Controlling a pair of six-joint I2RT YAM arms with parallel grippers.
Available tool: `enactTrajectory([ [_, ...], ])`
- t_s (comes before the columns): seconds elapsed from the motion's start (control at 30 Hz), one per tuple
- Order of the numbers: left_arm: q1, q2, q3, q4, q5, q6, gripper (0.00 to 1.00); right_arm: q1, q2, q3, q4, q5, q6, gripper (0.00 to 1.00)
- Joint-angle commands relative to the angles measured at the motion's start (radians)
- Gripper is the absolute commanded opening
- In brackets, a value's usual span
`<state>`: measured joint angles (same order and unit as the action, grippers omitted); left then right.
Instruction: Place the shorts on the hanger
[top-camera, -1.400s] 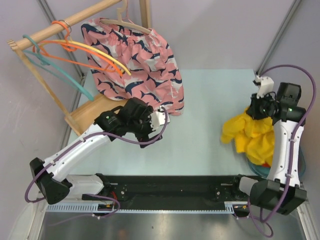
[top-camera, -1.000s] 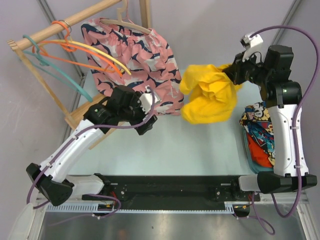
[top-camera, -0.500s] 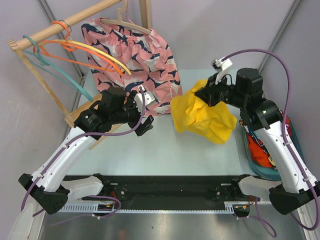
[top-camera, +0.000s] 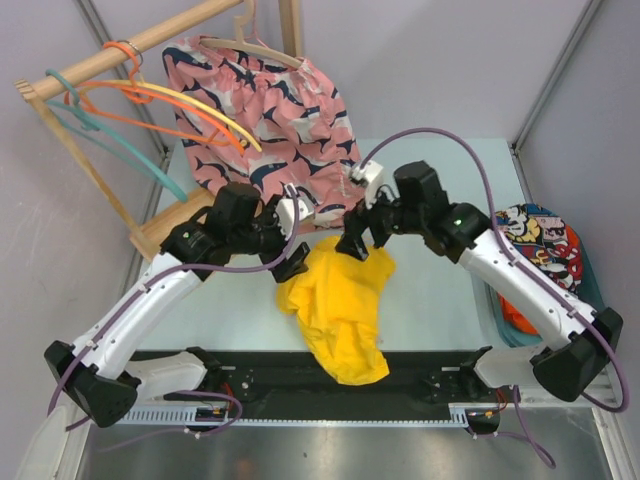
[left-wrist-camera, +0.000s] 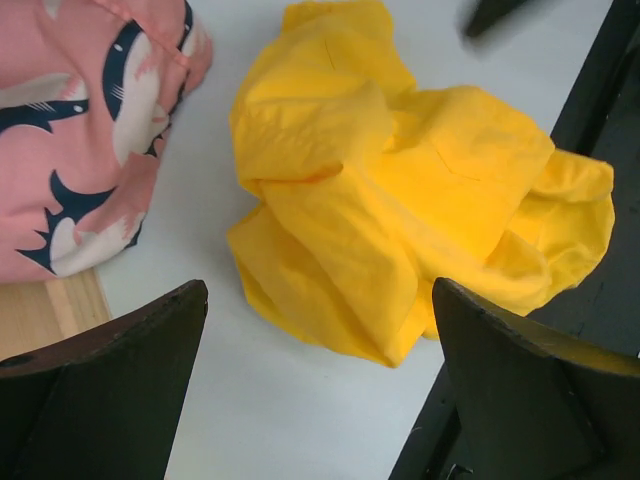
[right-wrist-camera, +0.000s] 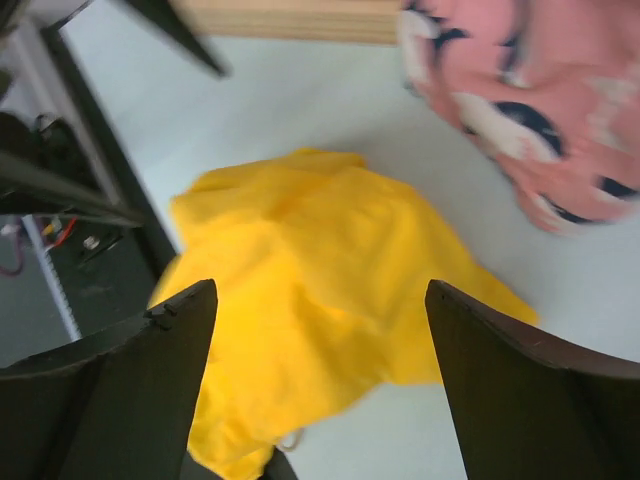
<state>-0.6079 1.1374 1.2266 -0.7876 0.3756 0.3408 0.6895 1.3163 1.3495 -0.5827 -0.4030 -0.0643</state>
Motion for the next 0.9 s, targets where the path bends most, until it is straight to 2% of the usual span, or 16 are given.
enactTrajectory([
  [0.0, -0.039, -0.030, -0.051, 0.017, 0.034, 0.102, 0.99, -0.267, -0.029, 0.014, -0.070, -0.049, -0.060, 0.88],
  [0.1, -0.200, -0.010, -0.087, 0.065, -0.108, 0.165, 0.99, -0.419, 0.013, 0.007, -0.176, -0.053, -0.143, 0.86],
  [0.2, -0.344, 0.083, -0.066, 0.134, -0.193, 0.187, 1.00, -0.502, 0.041, -0.007, -0.210, -0.082, -0.154, 0.86],
  [0.23, -0.378, 0.119, -0.049, 0.148, -0.264, 0.202, 1.00, -0.542, 0.047, -0.018, -0.210, -0.106, -0.144, 0.85],
  [0.27, -0.436, 0.202, 0.000, 0.162, -0.295, 0.211, 1.00, -0.554, 0.052, -0.021, -0.210, -0.115, -0.135, 0.85],
  [0.33, -0.481, 0.284, 0.086, 0.180, -0.351, 0.237, 1.00, -0.590, 0.061, -0.029, -0.210, -0.146, -0.115, 0.85],
  [0.43, -0.573, 0.448, 0.155, 0.120, -0.374, 0.274, 1.00, -0.608, 0.057, -0.036, -0.207, -0.155, -0.104, 0.85],
  [0.47, -0.608, 0.482, 0.172, 0.102, -0.435, 0.280, 1.00, -0.620, 0.055, -0.038, -0.206, -0.157, -0.103, 0.85],
  [0.57, -0.624, 0.577, 0.151, 0.119, -0.472, 0.299, 1.00, -0.651, 0.054, -0.038, -0.194, -0.160, -0.097, 0.86],
  [0.63, -0.619, 0.634, 0.152, 0.110, -0.497, 0.296, 0.96, -0.665, 0.054, -0.038, -0.193, -0.172, -0.098, 0.86],
  [0.67, -0.618, 0.642, 0.148, 0.093, -0.504, 0.299, 0.91, -0.671, 0.052, -0.038, -0.197, -0.175, -0.103, 0.86],
  [0.7, -0.619, 0.645, 0.148, 0.081, -0.507, 0.303, 0.71, -0.680, 0.051, -0.038, -0.197, -0.180, -0.104, 0.86],
  [0.77, -0.618, 0.615, 0.166, 0.047, -0.486, 0.320, 0.43, -0.682, 0.049, -0.039, -0.204, -0.188, -0.111, 0.86],
  [0.8, -0.618, 0.590, 0.181, 0.042, -0.462, 0.325, 0.06, -0.682, 0.050, -0.038, -0.201, -0.191, -0.111, 0.86],
  [0.83, -0.618, 0.566, 0.203, 0.039, -0.434, 0.326, 0.00, -0.682, 0.052, -0.039, -0.197, -0.195, -0.109, 0.85],
  [0.87, -0.616, 0.511, 0.274, 0.019, -0.396, 0.334, 0.00, -0.682, 0.054, -0.039, -0.192, -0.200, -0.103, 0.85],
])
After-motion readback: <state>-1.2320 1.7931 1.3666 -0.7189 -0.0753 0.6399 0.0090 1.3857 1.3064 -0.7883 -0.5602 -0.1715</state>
